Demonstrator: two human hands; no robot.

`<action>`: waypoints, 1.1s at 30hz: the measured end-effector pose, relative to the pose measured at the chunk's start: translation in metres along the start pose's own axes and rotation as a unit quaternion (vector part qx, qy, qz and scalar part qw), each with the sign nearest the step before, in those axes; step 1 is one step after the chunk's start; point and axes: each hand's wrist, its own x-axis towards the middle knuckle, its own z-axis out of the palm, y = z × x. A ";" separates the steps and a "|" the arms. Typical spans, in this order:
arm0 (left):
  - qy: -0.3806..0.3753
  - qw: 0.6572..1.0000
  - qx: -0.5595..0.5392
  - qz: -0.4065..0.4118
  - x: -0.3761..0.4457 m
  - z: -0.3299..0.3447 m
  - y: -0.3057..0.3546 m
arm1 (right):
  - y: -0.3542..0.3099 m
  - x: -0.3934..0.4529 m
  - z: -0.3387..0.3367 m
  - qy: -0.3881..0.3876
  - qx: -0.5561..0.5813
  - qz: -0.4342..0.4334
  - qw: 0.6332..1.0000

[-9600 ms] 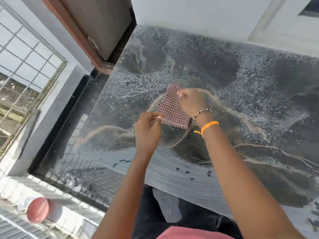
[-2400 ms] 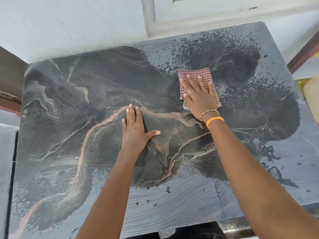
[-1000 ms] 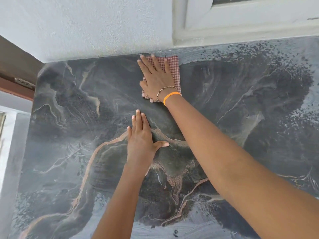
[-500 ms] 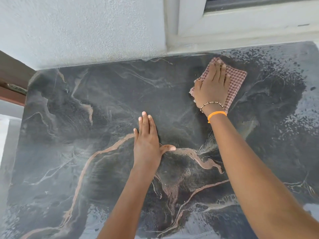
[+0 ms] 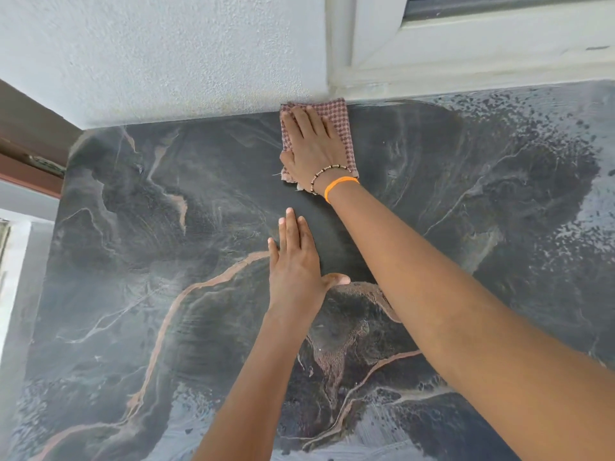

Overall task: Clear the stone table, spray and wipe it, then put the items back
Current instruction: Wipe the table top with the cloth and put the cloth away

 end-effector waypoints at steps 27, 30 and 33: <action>0.009 0.994 -0.021 0.110 -0.014 0.026 0.041 | 0.095 -0.081 -0.014 -0.014 -0.002 0.051 0.999; 0.005 0.994 -0.026 0.106 -0.027 0.034 0.042 | 0.147 -0.088 -0.025 0.004 0.002 0.126 0.992; -0.005 0.994 -0.027 0.108 -0.030 0.040 0.043 | 0.204 -0.130 -0.033 0.040 0.012 0.228 0.973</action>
